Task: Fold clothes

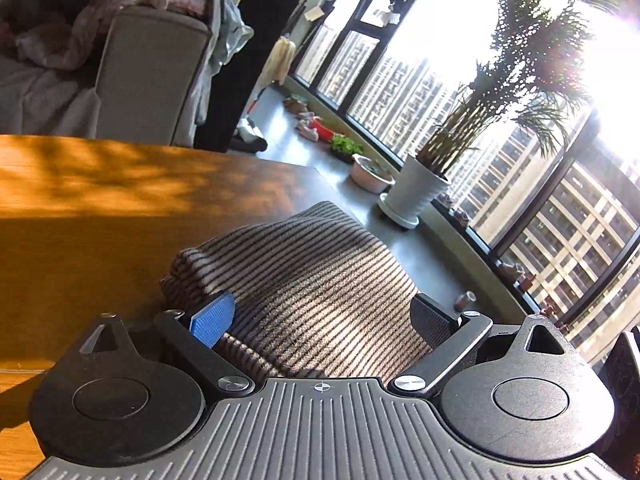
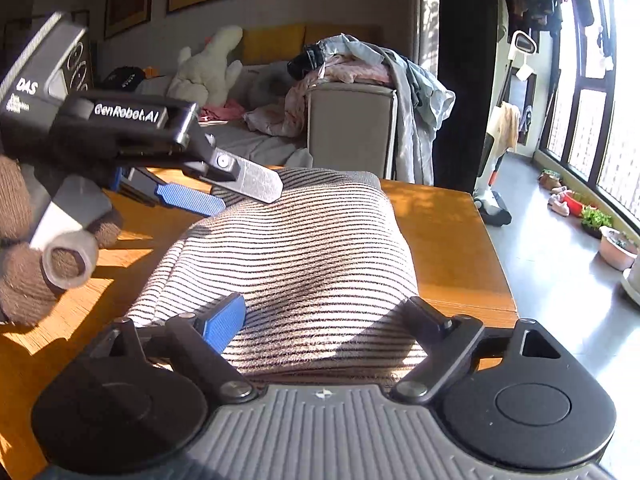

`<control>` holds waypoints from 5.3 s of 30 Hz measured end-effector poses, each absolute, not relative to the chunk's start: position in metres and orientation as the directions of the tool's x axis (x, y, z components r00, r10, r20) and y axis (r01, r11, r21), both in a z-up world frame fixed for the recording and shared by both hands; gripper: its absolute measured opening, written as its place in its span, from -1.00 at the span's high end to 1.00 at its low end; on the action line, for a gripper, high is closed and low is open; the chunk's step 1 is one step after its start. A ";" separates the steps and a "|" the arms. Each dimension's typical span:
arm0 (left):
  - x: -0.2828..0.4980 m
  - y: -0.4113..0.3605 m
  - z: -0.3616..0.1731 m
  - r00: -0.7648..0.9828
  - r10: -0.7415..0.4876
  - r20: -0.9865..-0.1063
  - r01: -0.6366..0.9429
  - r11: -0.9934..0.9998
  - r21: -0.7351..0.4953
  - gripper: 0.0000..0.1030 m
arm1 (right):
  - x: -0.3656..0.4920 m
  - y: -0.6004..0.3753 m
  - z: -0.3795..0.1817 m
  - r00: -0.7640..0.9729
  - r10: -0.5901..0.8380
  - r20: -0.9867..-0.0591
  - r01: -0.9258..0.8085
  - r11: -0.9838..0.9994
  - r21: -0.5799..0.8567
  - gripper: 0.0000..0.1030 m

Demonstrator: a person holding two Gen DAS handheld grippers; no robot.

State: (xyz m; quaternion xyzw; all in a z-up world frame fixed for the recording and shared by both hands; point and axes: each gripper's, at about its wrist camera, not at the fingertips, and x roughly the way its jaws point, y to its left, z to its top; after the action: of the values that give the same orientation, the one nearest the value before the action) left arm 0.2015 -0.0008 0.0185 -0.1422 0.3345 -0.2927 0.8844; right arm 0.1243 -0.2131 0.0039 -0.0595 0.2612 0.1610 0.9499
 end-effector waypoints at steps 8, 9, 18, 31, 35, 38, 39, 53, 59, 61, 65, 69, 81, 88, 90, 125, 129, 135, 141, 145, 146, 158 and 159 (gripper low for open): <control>0.186 -0.005 0.026 0.601 -0.658 -0.453 0.424 0.743 -0.517 -0.91 | 0.137 -0.234 -0.004 0.779 0.323 -0.538 -0.310 0.943 0.117 -0.93; 0.187 -0.005 0.021 0.593 -0.659 -0.462 0.415 0.742 -0.526 -0.90 | 0.137 -0.234 -0.005 0.781 0.325 -0.533 -0.313 0.943 0.117 -0.93; 0.197 0.001 -0.026 0.567 -0.606 -0.558 0.335 0.788 -0.516 -0.87 | 0.141 -0.251 -0.009 0.751 0.395 -0.529 -0.313 0.919 0.241 -0.96; 0.189 -0.011 -0.025 0.573 -0.571 -0.588 0.325 0.817 -0.476 -0.94 | 0.144 -0.259 -0.015 0.727 0.424 -0.540 -0.294 0.903 0.314 -1.00; 0.186 -0.013 -0.024 0.593 -0.536 -0.601 0.291 0.838 -0.461 -1.00 | 0.144 -0.261 -0.016 0.723 0.429 -0.542 -0.286 0.900 0.330 -1.00; 0.184 -0.013 -0.023 0.597 -0.522 -0.609 0.274 0.846 -0.457 -1.00 | 0.143 -0.261 -0.016 0.722 0.429 -0.543 -0.285 0.900 0.331 -1.00; 0.183 -0.013 -0.023 0.597 -0.521 -0.610 0.275 0.847 -0.454 -1.00 | 0.144 -0.261 -0.015 0.722 0.428 -0.544 -0.285 0.900 0.330 -1.00; 0.183 -0.014 -0.024 0.581 -0.556 -0.594 0.343 0.829 -0.442 -1.00 | 0.186 -0.277 0.041 0.758 0.421 -0.498 -0.292 0.902 0.318 -0.85; 0.183 -0.013 -0.024 0.568 -0.571 -0.592 0.360 0.820 -0.445 -1.00 | 0.245 -0.265 0.003 0.639 0.501 -0.584 -0.235 0.850 0.471 -0.87; 0.183 -0.013 -0.024 0.564 -0.577 -0.591 0.369 0.816 -0.445 -0.99 | 0.242 -0.263 0.007 0.623 0.560 -0.546 -0.269 0.809 0.523 -0.33; 0.184 -0.012 -0.024 0.553 -0.594 -0.585 0.380 0.804 -0.457 -0.95 | 0.219 -0.256 0.037 0.629 0.645 -0.435 -0.403 0.748 0.527 -0.08; 0.189 0.001 -0.021 0.543 -0.609 -0.577 0.351 0.790 -0.503 -0.69 | 0.226 -0.236 0.035 0.667 0.481 -0.569 -0.342 0.876 0.339 -0.08; 0.206 0.008 0.048 0.639 -0.651 -0.411 0.446 0.748 -0.491 -0.44 | 0.209 -0.212 0.030 0.746 0.331 -0.577 -0.372 0.927 0.051 -0.14; 0.239 -0.004 -0.003 0.595 -0.604 -0.531 0.371 0.792 -0.485 -0.27 | 0.154 -0.201 0.052 0.777 0.353 -0.521 -0.465 0.880 -0.097 -0.12; 0.238 -0.001 -0.004 0.595 -0.607 -0.528 0.368 0.789 -0.493 -0.27 | 0.133 -0.197 0.059 0.758 0.420 -0.499 -0.526 0.846 -0.088 0.12; 0.222 0.001 -0.007 0.588 -0.627 -0.511 0.407 0.775 -0.483 -0.40 | 0.077 -0.213 0.083 0.650 0.626 -0.431 -0.692 0.722 0.005 -0.15; 0.222 0.004 -0.008 0.585 -0.634 -0.506 0.407 0.769 -0.493 -0.40 | 0.095 -0.200 0.052 0.655 0.541 -0.528 -0.645 0.764 -0.018 0.07; 0.221 0.006 -0.009 0.581 -0.640 -0.503 0.411 0.764 -0.497 -0.40 | 0.092 -0.166 0.001 0.706 0.395 -0.589 -0.633 0.725 -0.272 -0.15; 0.222 0.007 -0.009 0.582 -0.643 -0.499 0.410 0.761 -0.503 -0.40 | 0.107 -0.207 0.049 0.676 0.498 -0.543 -0.620 0.783 -0.055 -0.12; 0.221 0.007 -0.010 0.583 -0.645 -0.494 0.409 0.758 -0.507 -0.43 | 0.135 -0.234 0.071 0.729 0.475 -0.494 -0.544 0.839 0.004 -0.16; 0.221 0.007 -0.010 0.584 -0.645 -0.493 0.410 0.758 -0.507 -0.43 | 0.148 -0.238 0.070 0.736 0.457 -0.499 -0.520 0.854 0.015 -0.28; 0.223 0.014 -0.012 0.570 -0.669 -0.477 0.420 0.736 -0.531 -0.45 | 0.236 -0.265 -0.004 0.507 0.607 -0.611 -0.335 0.793 0.510 -0.69; 0.223 0.014 -0.012 0.570 -0.670 -0.475 0.422 0.735 -0.530 -0.48 | 0.232 -0.265 -0.002 0.505 0.619 -0.602 -0.341 0.783 0.520 -0.58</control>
State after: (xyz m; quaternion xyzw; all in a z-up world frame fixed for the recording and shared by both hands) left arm 0.2229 0.0140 -0.0118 -0.1823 0.3401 -0.3150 0.8671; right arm 0.2316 -0.2653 -0.0016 0.1695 0.4098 0.2820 0.8508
